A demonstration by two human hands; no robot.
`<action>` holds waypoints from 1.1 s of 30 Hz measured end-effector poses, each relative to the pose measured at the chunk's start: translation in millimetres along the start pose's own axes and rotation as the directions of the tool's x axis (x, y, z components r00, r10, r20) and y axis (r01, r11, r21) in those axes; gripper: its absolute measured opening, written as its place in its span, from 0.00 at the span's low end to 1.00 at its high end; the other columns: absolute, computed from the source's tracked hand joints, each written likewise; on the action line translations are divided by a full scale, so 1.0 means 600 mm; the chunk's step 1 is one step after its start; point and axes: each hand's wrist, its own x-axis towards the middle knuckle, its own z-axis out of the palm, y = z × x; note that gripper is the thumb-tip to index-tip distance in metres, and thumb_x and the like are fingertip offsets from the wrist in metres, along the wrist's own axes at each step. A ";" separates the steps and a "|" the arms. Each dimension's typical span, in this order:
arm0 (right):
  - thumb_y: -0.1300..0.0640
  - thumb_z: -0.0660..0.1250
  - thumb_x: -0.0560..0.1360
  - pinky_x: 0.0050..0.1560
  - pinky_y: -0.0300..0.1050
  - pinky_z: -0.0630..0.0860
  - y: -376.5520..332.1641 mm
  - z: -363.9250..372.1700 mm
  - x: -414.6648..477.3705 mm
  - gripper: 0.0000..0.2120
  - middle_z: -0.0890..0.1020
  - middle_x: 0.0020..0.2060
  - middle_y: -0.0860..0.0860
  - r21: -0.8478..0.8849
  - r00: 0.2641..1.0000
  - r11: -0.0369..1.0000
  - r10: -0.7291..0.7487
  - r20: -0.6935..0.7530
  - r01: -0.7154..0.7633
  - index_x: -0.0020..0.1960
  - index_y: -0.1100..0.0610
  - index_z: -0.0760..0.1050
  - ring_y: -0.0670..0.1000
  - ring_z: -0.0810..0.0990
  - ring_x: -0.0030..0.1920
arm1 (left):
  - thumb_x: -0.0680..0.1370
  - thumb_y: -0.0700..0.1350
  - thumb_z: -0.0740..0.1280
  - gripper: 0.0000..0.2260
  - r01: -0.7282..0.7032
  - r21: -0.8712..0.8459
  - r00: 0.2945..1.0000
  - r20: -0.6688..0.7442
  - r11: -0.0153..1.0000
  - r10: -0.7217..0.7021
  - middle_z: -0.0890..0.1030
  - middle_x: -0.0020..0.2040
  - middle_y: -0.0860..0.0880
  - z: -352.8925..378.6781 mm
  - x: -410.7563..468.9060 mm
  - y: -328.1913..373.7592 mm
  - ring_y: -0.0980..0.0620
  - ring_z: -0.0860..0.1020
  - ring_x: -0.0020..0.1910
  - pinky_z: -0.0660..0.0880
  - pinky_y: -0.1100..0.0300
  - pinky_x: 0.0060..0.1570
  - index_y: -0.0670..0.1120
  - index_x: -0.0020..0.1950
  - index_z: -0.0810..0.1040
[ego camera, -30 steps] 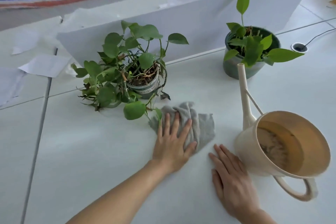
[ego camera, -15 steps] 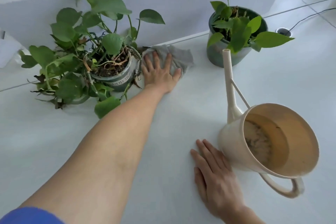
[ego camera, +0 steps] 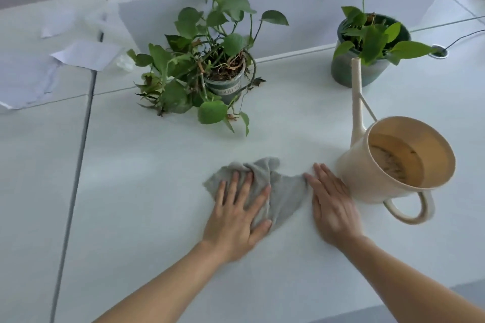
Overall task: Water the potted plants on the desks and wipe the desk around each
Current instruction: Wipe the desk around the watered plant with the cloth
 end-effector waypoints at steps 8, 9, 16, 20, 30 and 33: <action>0.59 0.52 0.78 0.71 0.55 0.65 -0.003 0.002 -0.002 0.25 0.74 0.70 0.62 -0.034 1.000 0.999 -0.015 0.012 0.015 0.70 0.67 0.73 0.62 0.72 0.71 | 0.79 0.67 0.47 0.30 0.077 0.021 0.996 0.049 0.997 -0.078 0.55 0.79 0.44 -0.008 -0.139 -0.071 0.40 0.51 0.78 0.53 0.40 0.71 0.55 0.78 0.57; 0.59 0.51 0.78 0.71 0.55 0.65 -0.002 0.002 -0.004 0.25 0.74 0.70 0.62 -0.040 1.000 0.999 -0.018 0.019 0.018 0.70 0.67 0.73 0.62 0.72 0.71 | 0.79 0.67 0.47 0.31 0.092 0.012 0.993 0.072 0.996 -0.092 0.55 0.79 0.44 -0.010 -0.139 -0.074 0.40 0.51 0.78 0.52 0.40 0.72 0.55 0.78 0.57; 0.59 0.51 0.73 0.65 0.56 0.70 -0.032 -0.006 0.009 0.25 0.79 0.63 0.64 -0.224 0.989 0.974 0.071 0.133 -0.040 0.62 0.68 0.78 0.64 0.79 0.63 | 0.76 0.69 0.50 0.27 0.238 -0.096 0.971 0.062 0.966 -0.233 0.70 0.73 0.48 -0.055 -0.086 -0.110 0.43 0.67 0.72 0.61 0.48 0.68 0.59 0.70 0.70; 0.59 0.60 0.76 0.47 0.50 0.77 -0.085 -0.041 0.100 0.10 0.82 0.51 0.55 -0.225 0.922 0.936 0.319 0.218 -0.271 0.48 0.60 0.80 0.60 0.79 0.52 | 0.74 0.71 0.38 0.40 0.390 -0.515 0.910 0.086 0.764 -0.406 0.83 0.47 0.50 -0.167 0.011 -0.169 0.48 0.79 0.51 0.72 0.54 0.54 0.47 0.46 0.82; 0.52 0.59 0.83 0.55 0.52 0.75 -0.192 -0.113 0.533 0.17 0.84 0.48 0.58 0.611 0.651 0.357 0.668 0.362 -0.706 0.48 0.63 0.80 0.53 0.78 0.47 | 0.83 0.46 0.56 0.13 0.404 -0.835 0.767 0.532 -0.372 -0.360 0.80 0.59 0.44 -0.303 0.212 -0.186 0.46 0.79 0.55 0.76 0.54 0.45 0.41 0.60 0.75; 0.45 0.54 0.84 0.64 0.54 0.70 -0.209 -0.102 0.586 0.22 0.82 0.44 0.52 0.598 0.591 0.242 0.633 0.500 -0.764 0.46 0.58 0.78 0.52 0.79 0.47 | 0.83 0.54 0.55 0.19 0.391 -0.788 0.755 0.570 -0.475 -0.324 0.72 0.63 0.51 -0.304 0.236 -0.181 0.50 0.73 0.62 0.75 0.52 0.58 0.46 0.70 0.68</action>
